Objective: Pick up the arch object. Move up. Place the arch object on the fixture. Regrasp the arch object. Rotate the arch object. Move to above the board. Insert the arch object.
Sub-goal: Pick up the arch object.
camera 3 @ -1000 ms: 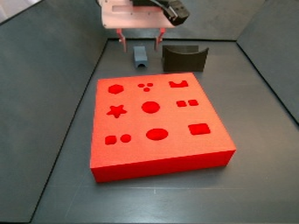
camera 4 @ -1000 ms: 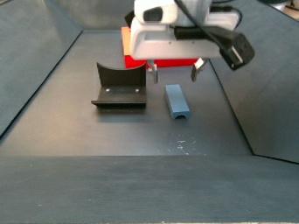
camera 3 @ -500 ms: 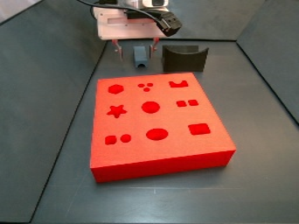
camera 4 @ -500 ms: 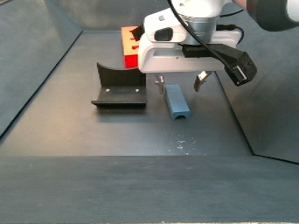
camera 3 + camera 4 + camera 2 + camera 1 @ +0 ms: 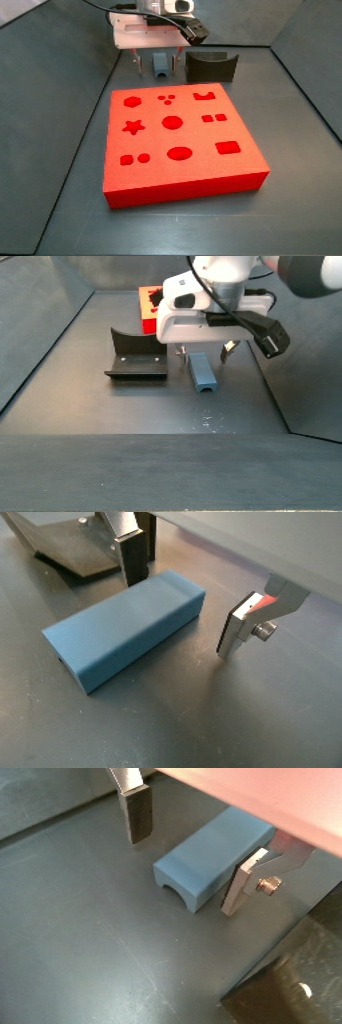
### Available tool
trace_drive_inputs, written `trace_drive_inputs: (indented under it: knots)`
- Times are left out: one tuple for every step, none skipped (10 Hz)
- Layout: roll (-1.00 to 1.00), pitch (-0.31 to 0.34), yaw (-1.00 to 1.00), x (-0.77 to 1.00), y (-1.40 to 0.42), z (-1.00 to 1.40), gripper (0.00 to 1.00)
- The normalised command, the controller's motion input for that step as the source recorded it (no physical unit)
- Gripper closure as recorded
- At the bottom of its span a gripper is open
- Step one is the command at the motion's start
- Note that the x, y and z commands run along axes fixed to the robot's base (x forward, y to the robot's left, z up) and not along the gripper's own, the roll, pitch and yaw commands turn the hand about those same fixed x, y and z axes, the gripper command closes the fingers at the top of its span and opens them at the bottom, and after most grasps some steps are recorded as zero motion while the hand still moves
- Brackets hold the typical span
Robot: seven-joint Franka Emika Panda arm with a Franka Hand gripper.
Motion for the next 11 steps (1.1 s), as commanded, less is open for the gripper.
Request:
trace_drive_inputs:
  knots:
    - [-0.04, 0.0, -0.02, 0.09, 0.14, 0.0, 0.0]
    - [-0.01, 0.0, 0.0, 0.0, 0.0, 0.0, 0.0]
    - [0.01, 0.0, 0.0, 0.0, 0.0, 0.0, 0.0]
    - [0.14, 0.0, 0.0, -0.03, -0.15, -0.12, 0.0]
    - [0.19, 0.0, 0.0, -0.06, -0.24, -0.01, 0.0]
    - [0.15, 0.0, 0.07, 0.0, -0.24, 0.0, 0.0]
    - [-0.01, 0.0, 0.0, 0.0, 0.01, 0.0, 0.0]
    - [-0.09, -0.016, 0.03, -0.03, 0.29, 0.0, 0.0]
    - [0.0, 0.0, 0.0, 0.0, 0.06, 0.0, 0.0]
    - [0.0, 0.0, 0.0, 0.0, 0.0, 0.0, 1.0]
    - [0.07, 0.0, 0.0, 0.0, -0.07, 0.0, 1.0]
